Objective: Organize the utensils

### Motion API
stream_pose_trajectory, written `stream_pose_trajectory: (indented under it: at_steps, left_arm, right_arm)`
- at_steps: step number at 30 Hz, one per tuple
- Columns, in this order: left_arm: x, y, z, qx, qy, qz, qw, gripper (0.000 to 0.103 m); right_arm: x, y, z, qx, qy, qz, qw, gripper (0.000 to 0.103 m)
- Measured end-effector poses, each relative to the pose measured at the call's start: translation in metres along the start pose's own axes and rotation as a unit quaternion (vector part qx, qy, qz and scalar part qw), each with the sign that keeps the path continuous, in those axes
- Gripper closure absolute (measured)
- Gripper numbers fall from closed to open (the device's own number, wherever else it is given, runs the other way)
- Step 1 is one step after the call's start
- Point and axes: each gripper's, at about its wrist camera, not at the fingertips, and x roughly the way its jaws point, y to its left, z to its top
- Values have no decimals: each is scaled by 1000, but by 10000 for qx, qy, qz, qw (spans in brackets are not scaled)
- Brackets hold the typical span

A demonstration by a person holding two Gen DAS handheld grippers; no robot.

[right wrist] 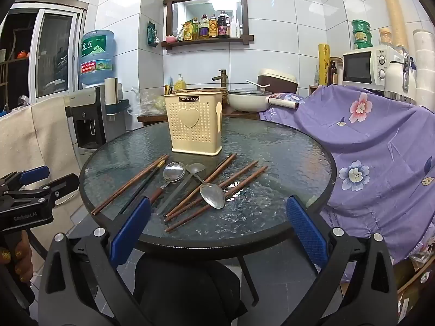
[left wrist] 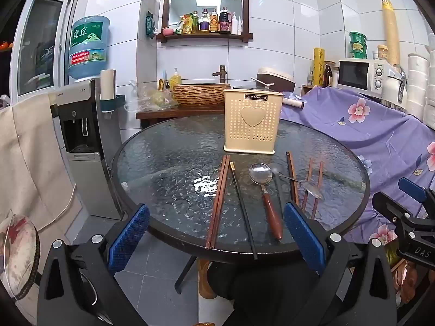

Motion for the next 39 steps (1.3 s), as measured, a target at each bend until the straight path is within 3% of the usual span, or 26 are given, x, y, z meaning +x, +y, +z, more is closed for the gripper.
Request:
stream_pose_trajectory:
  at_steps: [39]
  left_arm:
    - [1, 3, 0, -43, 94, -16, 9999, 6]
  right_arm:
    - [-3, 4, -6, 49, -16, 32, 10000, 5]
